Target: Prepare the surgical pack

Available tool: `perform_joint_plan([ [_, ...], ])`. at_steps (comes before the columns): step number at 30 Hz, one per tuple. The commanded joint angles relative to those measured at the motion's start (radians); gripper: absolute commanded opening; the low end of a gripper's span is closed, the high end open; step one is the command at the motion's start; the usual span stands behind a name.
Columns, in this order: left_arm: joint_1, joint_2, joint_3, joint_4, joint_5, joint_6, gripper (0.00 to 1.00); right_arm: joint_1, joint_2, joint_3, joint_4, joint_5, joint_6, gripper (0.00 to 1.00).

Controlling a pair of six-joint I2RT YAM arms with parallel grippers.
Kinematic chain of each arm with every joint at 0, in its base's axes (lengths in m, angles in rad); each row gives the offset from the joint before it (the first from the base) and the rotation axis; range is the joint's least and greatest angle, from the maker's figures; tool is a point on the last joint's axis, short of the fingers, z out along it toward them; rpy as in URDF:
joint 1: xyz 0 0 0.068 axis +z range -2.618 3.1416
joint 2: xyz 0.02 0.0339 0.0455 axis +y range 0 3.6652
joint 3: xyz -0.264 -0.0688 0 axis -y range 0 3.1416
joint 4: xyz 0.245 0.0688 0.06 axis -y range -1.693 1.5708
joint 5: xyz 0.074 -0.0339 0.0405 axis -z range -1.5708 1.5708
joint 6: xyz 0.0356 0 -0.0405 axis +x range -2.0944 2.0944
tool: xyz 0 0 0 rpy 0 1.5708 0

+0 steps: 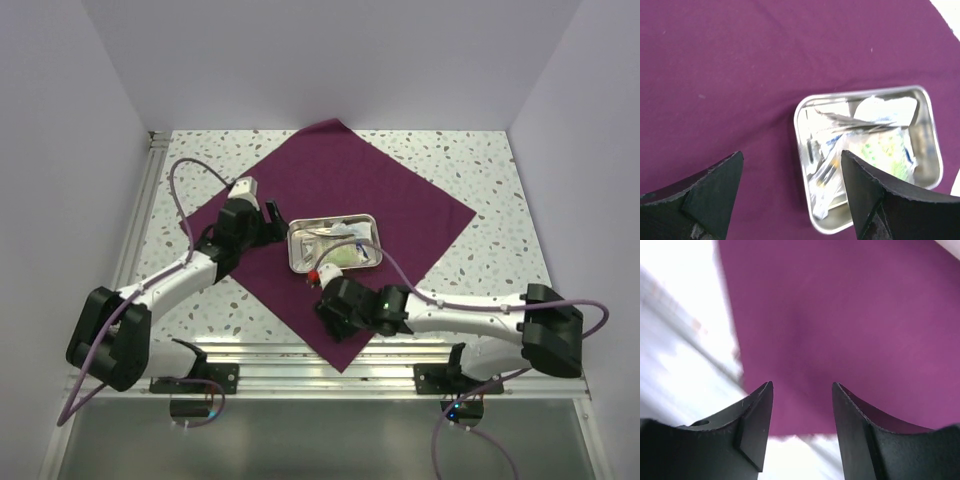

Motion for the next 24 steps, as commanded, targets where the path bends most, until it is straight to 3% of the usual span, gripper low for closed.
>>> perform_joint_plan([
  [1,-0.004,-0.07,-0.046,-0.044,-0.011,0.051,0.83,0.156,-0.088,-0.044,-0.138,0.099,0.116,0.55],
  [6,-0.007,-0.135,-0.096,-0.035,0.001,0.066,0.83,0.321,-0.087,-0.039,-0.217,0.224,0.262,0.55],
  [11,-0.007,-0.162,-0.109,-0.052,0.01,0.074,0.82,0.453,0.031,0.013,-0.281,0.285,0.368,0.54],
  [24,-0.009,-0.187,-0.14,-0.042,0.012,0.079,0.82,0.475,0.154,0.057,-0.246,0.301,0.334,0.49],
])
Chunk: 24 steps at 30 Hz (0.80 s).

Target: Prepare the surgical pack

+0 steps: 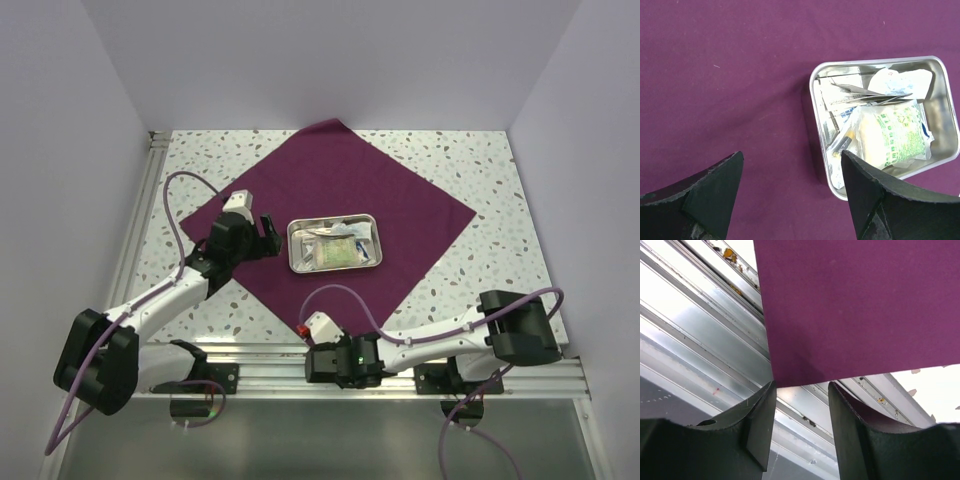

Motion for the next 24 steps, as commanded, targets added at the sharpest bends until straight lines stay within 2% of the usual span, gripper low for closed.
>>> perform_joint_plan([
  [1,-0.009,-0.027,-0.004,0.012,0.011,0.031,0.82,0.003,0.028,0.045,0.006,0.028,-0.006,0.49],
  [7,-0.009,-0.034,0.013,-0.005,0.031,0.026,0.82,0.003,0.082,0.038,0.039,-0.016,-0.01,0.47],
  [11,-0.009,-0.038,0.022,-0.012,0.019,0.023,0.83,0.001,0.09,0.023,0.046,-0.021,-0.005,0.32],
  [12,-0.011,-0.038,0.02,-0.012,0.019,0.025,0.83,0.003,0.087,0.019,0.048,-0.018,-0.005,0.19],
  [15,-0.011,-0.036,0.019,-0.012,0.019,0.023,0.83,-0.005,0.064,0.015,0.042,-0.01,-0.017,0.07],
  [16,-0.012,-0.035,0.017,-0.012,0.017,0.023,0.83,-0.01,0.056,0.015,0.04,-0.004,-0.022,0.0],
  [20,-0.014,-0.033,0.017,-0.012,0.017,0.033,0.83,-0.056,0.007,0.014,0.031,0.004,-0.065,0.0],
  [24,-0.022,-0.03,0.02,-0.006,0.045,0.049,0.83,-0.16,-0.079,0.014,0.058,-0.01,-0.161,0.0],
])
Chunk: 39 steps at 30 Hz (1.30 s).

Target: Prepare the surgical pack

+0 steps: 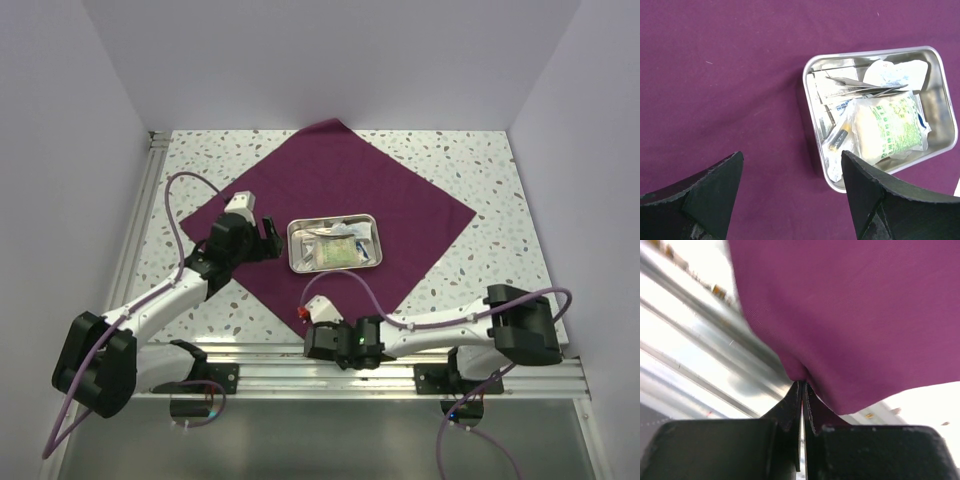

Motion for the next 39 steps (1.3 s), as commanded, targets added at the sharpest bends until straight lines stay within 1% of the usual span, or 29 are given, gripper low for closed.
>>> perform_joint_plan([
  [1,-0.017,-0.013,0.022,0.016,0.031,0.043,0.83,-0.087,-0.112,0.003,0.023,0.009,-0.101,0.0],
  [4,-0.024,-0.014,0.017,0.042,0.052,0.062,0.83,-0.178,-0.164,0.022,0.065,-0.044,-0.184,0.0],
  [6,-0.029,-0.016,-0.001,0.085,0.101,0.07,0.83,-0.251,-0.179,0.046,0.1,-0.105,-0.244,0.0],
  [8,-0.032,-0.01,-0.02,0.128,0.156,0.07,0.83,-0.298,-0.181,0.066,0.117,-0.15,-0.279,0.0],
  [9,-0.035,-0.005,-0.03,0.187,0.183,0.069,0.83,-0.345,-0.175,0.089,0.126,-0.167,-0.316,0.0],
  [10,-0.035,0.012,-0.053,0.221,0.213,0.066,0.83,-0.365,-0.167,0.104,0.132,-0.182,-0.335,0.0],
  [11,-0.037,0.022,-0.062,0.257,0.285,0.055,0.83,-0.385,-0.138,0.123,0.131,-0.19,-0.356,0.0],
  [12,-0.037,0.035,-0.082,0.341,0.333,0.05,0.81,-0.428,-0.121,0.162,0.123,-0.201,-0.393,0.0],
  [14,-0.037,0.067,-0.107,0.439,0.454,0.023,0.8,-0.468,-0.084,0.198,0.119,-0.239,-0.425,0.0],
  [15,-0.037,0.075,-0.128,0.513,0.483,0.014,0.79,-0.509,-0.075,0.222,0.126,-0.259,-0.448,0.0],
  [18,-0.038,0.099,-0.156,0.587,0.537,0.0,0.78,-0.584,-0.055,0.259,0.135,-0.317,-0.479,0.0],
  [20,-0.038,0.099,-0.17,0.613,0.563,0.009,0.78,-0.617,-0.049,0.27,0.145,-0.369,-0.488,0.0],
  [21,-0.038,0.104,-0.179,0.63,0.571,0.01,0.78,-0.65,-0.047,0.278,0.155,-0.383,-0.496,0.0],
  [26,-0.038,0.141,-0.178,0.691,0.644,0.006,0.78,-0.719,-0.021,0.316,0.16,-0.439,-0.513,0.0],
  [30,-0.046,0.216,-0.152,0.7,0.668,-0.002,0.77,-0.738,-0.001,0.336,0.169,-0.485,-0.522,0.0],
  [33,-0.058,0.249,-0.121,0.684,0.654,0.001,0.77,-0.744,0.005,0.347,0.169,-0.498,-0.528,0.0],
  [34,-0.061,0.254,-0.11,0.671,0.64,0.01,0.75,-0.744,0.006,0.35,0.169,-0.505,-0.528,0.0],
  [37,-0.067,0.274,-0.08,0.641,0.628,0.024,0.62,-0.753,0.011,0.362,0.165,-0.518,-0.537,0.0],
  [38,-0.069,0.282,-0.07,0.638,0.629,0.024,0.52,-0.755,0.014,0.367,0.162,-0.523,-0.539,0.0],
  [39,-0.07,0.285,-0.066,0.638,0.629,0.024,0.47,-0.758,0.014,0.371,0.16,-0.526,-0.542,0.0],
])
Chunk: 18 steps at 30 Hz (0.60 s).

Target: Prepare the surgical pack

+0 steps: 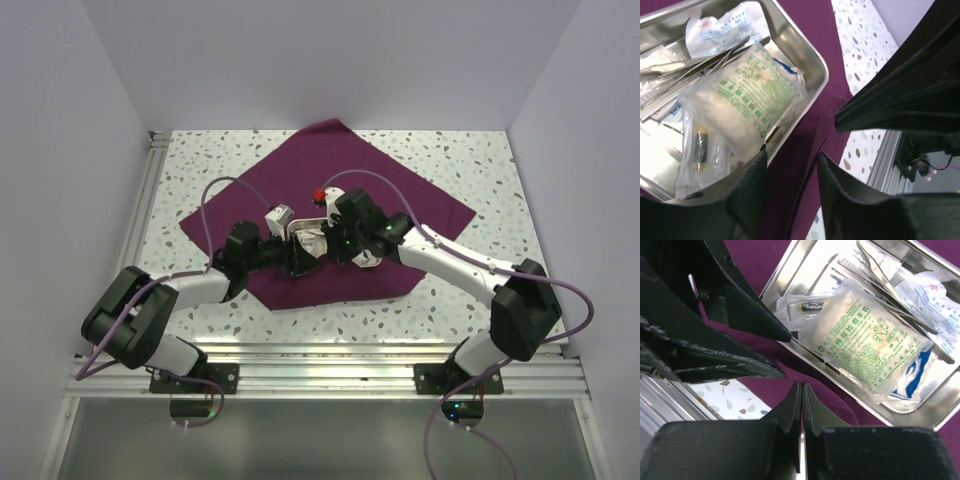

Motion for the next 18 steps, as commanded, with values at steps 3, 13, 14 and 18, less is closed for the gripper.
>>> perform_joint_plan([
  [3,-0.011,0.025,0.065,0.041,0.025,0.022,0.22,-0.018,0.008,0.057,0.022,-0.058,-0.036,0.0],
  [13,-0.011,0.05,0.077,0.064,0.048,0.021,0.0,-0.095,-0.023,-0.015,0.127,-0.2,-0.03,0.62],
  [14,-0.011,0.048,0.077,0.064,0.048,0.021,0.0,-0.096,-0.024,-0.015,0.127,-0.199,-0.035,0.66],
  [18,-0.012,0.044,0.075,0.067,0.053,0.021,0.0,-0.098,-0.003,-0.009,0.107,-0.202,-0.056,0.66],
])
